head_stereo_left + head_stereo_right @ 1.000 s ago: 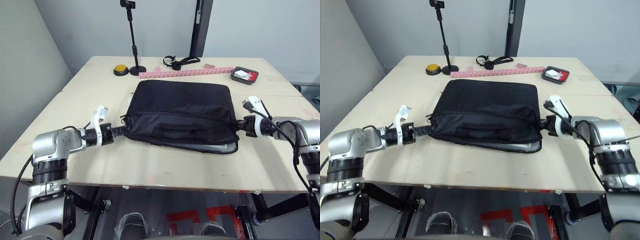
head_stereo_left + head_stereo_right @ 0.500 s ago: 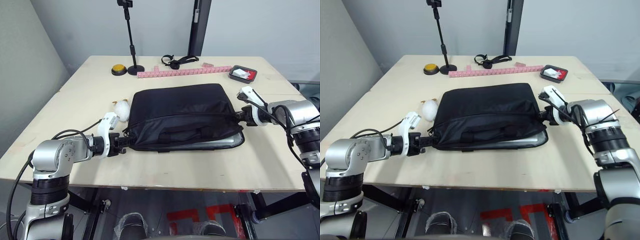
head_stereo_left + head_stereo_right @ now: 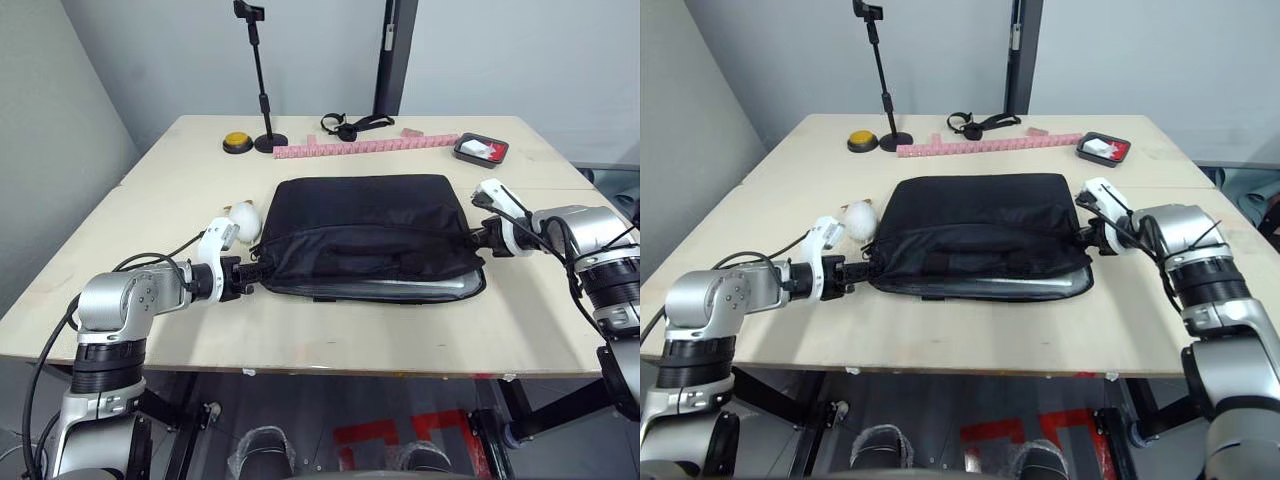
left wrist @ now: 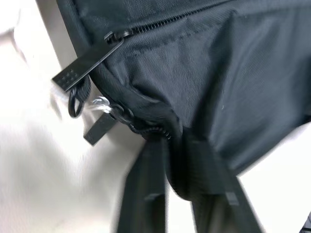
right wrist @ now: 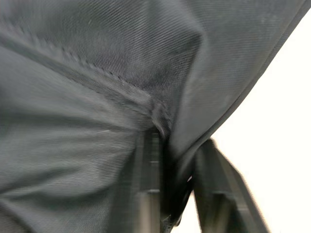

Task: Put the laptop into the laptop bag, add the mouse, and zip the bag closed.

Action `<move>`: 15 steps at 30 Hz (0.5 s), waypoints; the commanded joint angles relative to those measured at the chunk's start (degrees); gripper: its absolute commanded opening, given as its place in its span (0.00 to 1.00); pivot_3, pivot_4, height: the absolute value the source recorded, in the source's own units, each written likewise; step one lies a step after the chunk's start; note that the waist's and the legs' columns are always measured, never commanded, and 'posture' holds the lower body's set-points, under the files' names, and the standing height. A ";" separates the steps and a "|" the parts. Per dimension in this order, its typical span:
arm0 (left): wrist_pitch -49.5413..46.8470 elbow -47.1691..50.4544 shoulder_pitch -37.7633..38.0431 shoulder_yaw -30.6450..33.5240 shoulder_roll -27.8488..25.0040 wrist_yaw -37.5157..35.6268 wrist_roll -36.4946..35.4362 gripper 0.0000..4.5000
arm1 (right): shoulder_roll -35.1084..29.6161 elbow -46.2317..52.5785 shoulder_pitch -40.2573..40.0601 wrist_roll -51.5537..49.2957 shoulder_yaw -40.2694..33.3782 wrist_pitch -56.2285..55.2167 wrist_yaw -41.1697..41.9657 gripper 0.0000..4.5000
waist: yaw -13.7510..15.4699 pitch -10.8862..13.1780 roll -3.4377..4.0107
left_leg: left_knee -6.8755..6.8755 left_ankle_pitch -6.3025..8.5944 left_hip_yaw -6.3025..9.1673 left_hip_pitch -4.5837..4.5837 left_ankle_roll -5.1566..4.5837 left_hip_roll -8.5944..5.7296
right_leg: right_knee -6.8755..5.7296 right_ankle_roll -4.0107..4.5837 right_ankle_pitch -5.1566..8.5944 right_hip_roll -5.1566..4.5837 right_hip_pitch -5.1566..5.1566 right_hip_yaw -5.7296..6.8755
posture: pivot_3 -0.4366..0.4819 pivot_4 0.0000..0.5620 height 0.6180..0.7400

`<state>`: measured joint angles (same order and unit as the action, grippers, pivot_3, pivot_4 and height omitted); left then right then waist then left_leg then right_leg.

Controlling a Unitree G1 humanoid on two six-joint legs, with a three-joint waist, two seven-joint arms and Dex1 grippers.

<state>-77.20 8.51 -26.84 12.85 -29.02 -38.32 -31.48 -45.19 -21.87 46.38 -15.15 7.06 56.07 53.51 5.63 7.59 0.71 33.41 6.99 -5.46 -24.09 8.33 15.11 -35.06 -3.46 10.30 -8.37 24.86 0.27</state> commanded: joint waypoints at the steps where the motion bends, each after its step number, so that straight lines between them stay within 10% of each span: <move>1: 0.49 0.70 -3.86 -0.35 -0.11 -2.82 -4.35 0.56 | 1.96 4.54 1.09 -1.49 -0.33 -2.13 1.89 0.56 | -0.10 0.00 0.00 | 0.00 0.00 0.00 0.01 0.01 0.00 | -0.01 0.00 0.00 0.00 0.00 0.00 | 0.48 0.27 1.00; 7: -0.16 -0.24 -6.19 0.84 -6.11 -6.95 -7.17 0.95 | 1.23 4.07 2.34 -1.43 -0.52 -2.16 3.56 0.99 | -0.31 0.00 -0.01 | -0.02 -0.01 -0.01 0.00 0.01 0.00 | 0.01 0.02 0.01 0.01 0.02 0.00 | 0.48 0.27 1.00; 15: 8.77 0.58 -1.11 1.10 -22.93 -21.68 -9.56 0.95 | -5.58 10.85 4.09 -5.44 -5.78 -2.61 9.85 1.00 | -0.17 -0.01 0.01 | -0.19 0.00 -0.03 -0.01 0.08 0.05 | 0.03 0.23 0.13 0.07 0.09 0.03 | 0.48 0.27 1.00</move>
<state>-72.42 7.85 -29.30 12.74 -49.11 -55.94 -40.39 -48.10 -14.52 49.27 -18.43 5.14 54.46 61.11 5.46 7.58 0.72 33.22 6.99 -5.48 -24.08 8.41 15.16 -35.03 -3.20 10.45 -8.29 24.93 0.31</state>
